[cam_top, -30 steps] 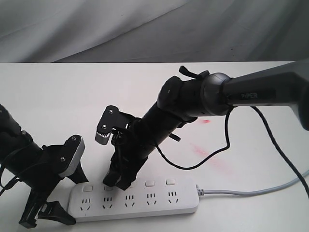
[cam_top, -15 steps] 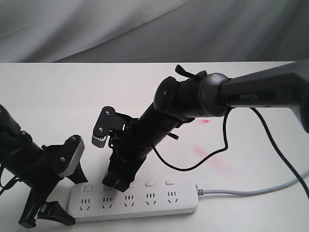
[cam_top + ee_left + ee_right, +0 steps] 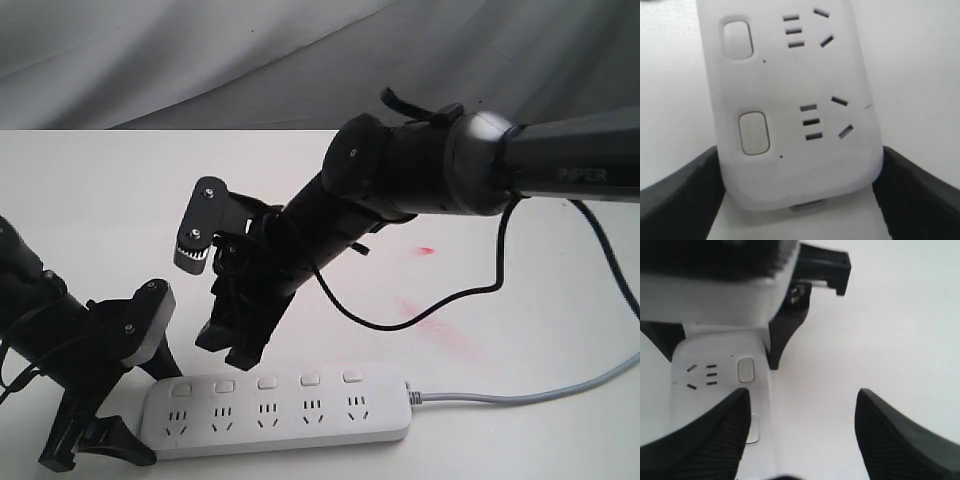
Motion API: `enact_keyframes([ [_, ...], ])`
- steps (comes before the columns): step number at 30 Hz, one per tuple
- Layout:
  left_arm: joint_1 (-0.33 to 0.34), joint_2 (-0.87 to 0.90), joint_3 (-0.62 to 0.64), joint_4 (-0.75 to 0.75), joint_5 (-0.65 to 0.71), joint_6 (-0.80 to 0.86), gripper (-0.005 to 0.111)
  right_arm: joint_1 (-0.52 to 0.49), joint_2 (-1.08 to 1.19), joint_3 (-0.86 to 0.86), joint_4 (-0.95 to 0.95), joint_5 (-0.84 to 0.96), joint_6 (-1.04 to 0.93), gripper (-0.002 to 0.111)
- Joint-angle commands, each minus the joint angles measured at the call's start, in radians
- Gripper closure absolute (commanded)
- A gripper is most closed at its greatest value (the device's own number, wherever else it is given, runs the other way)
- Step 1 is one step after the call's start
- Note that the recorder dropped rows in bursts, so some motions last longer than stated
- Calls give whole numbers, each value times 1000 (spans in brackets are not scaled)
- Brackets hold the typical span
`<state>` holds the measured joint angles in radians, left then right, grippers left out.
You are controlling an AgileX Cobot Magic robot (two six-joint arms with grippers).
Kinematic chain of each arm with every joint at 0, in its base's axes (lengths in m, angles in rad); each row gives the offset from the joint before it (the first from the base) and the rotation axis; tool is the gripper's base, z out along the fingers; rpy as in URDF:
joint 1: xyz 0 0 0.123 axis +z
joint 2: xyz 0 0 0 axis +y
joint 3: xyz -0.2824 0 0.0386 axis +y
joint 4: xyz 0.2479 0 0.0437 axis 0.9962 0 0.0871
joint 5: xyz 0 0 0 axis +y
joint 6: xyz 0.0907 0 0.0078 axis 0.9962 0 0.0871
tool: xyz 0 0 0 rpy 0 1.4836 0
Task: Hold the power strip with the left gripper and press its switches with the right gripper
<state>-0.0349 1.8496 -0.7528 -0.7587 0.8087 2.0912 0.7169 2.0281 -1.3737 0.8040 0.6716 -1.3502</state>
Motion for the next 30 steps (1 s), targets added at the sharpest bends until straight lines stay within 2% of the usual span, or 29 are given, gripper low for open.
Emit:
enact_keyframes([
  [1,-5,2,5,15,-23,2,64,-22,-43,5,-17,37,-12,52],
  [8,-5,2,5,15,-23,2,64,-100,-46,55,26,76,-15,53],
  [14,-5,2,5,15,-23,2,64,-92,-46,103,129,76,-116,53],
  [25,-5,2,5,15,-23,2,64,-88,-46,191,133,-40,-132,53],
  [30,-5,2,5,15,-23,2,64,-88,-15,191,146,-40,-136,53],
])
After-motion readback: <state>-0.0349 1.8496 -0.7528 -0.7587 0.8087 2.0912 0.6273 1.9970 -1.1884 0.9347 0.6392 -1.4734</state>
